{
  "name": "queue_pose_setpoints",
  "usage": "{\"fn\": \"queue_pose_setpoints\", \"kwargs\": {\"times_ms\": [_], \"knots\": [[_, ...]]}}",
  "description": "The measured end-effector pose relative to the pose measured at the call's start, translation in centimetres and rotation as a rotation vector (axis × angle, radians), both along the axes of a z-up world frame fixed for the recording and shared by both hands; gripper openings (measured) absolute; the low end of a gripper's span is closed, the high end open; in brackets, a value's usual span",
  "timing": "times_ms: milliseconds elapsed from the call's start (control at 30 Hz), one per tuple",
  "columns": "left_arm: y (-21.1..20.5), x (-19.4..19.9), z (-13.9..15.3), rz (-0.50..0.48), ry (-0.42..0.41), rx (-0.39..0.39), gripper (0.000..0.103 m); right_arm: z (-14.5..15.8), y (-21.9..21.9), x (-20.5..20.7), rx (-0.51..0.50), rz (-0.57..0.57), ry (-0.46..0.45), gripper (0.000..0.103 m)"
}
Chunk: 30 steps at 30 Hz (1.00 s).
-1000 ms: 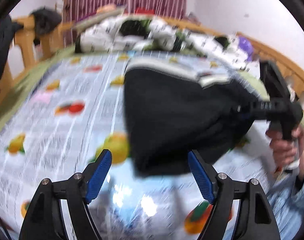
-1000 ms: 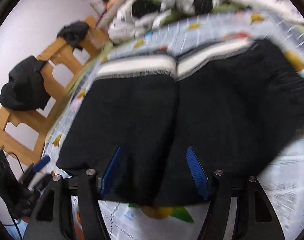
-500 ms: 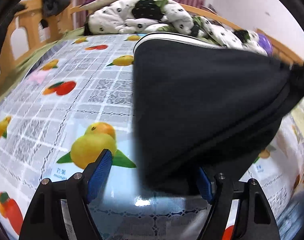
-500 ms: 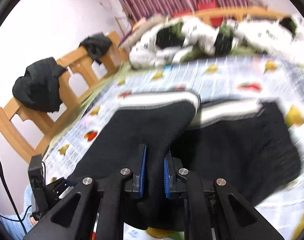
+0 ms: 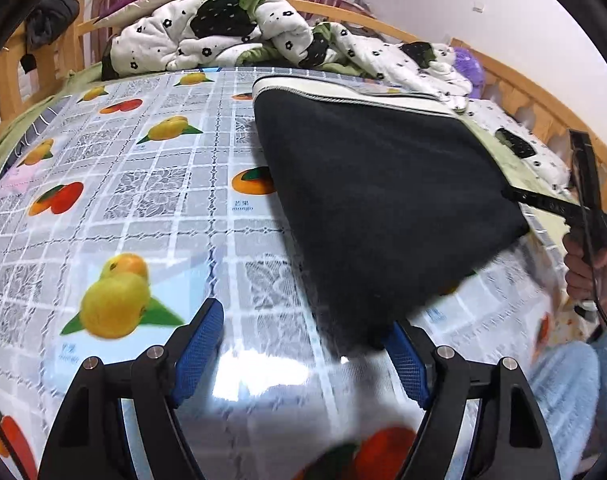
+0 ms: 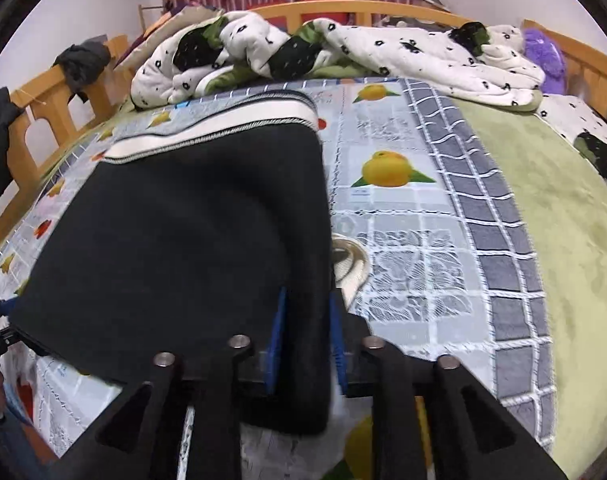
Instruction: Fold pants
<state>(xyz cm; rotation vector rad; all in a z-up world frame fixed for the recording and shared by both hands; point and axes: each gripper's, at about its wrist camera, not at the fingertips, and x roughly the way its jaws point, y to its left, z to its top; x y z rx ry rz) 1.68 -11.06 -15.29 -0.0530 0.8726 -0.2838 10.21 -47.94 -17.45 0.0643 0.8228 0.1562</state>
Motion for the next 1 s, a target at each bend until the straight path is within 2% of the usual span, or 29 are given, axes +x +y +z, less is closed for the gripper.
{"fn": "queue_pose_setpoints", "kwargs": {"times_ms": [100,167,300,367,467,500,533,667,700,767,800,833,933,1000], "knots": [[0.7,-1.6,1.3,-0.02,-0.044,0.008,0.076,2.0,-0.4,-1.2,0.035,-0.026,-0.043,0.027],[0.8,-1.7,2.5,-0.035,-0.079,-0.014,0.076,3.3,0.0,-1.6,0.038,-0.018,-0.068,0.028],[-0.6,1.4,3.9,-0.007,-0.1,-0.065,0.076,3.9,1.7,-1.8,0.041,0.023,-0.095,0.031],[-1.9,3.0,3.1,-0.006,-0.072,-0.05,0.076,2.5,2.8,-1.4,0.02,0.045,-0.043,0.031],[-3.4,4.6,-0.1,0.002,0.026,0.037,0.077,-0.8,3.6,-0.5,-0.042,0.032,0.032,0.029],[-3.4,4.6,-1.0,-0.007,0.054,0.028,0.077,-1.0,3.5,-0.7,-0.033,0.019,0.03,0.029],[-3.0,4.3,-1.4,-0.009,0.053,-0.014,0.077,-1.0,3.5,-0.8,-0.03,0.01,0.033,0.029],[-1.1,4.9,-0.7,-0.008,0.076,-0.11,0.077,0.3,3.5,-0.6,-0.066,0.065,0.078,0.029],[-0.8,5.3,-0.1,-0.001,0.056,-0.115,0.077,0.8,3.4,-0.6,-0.064,0.074,0.068,0.032],[-0.6,7.0,0.9,0.021,0.019,-0.103,0.076,2.6,2.5,0.2,-0.047,0.042,0.007,0.05],[-0.4,7.7,1.1,0.024,0.016,-0.103,0.076,3.2,2.1,0.7,-0.028,0.024,-0.014,0.061],[-0.3,9.2,1.4,0.03,0.023,-0.113,0.075,3.6,1.8,1.7,0.003,0.007,-0.026,0.065],[0.3,13.2,1.2,0.04,0.065,-0.194,0.074,3.6,1.3,5.8,0.084,-0.023,-0.001,0.065],[0.5,15.5,0.2,0.048,0.11,-0.221,0.066,2.7,1.2,8.2,0.107,-0.043,0.029,0.065]]}}
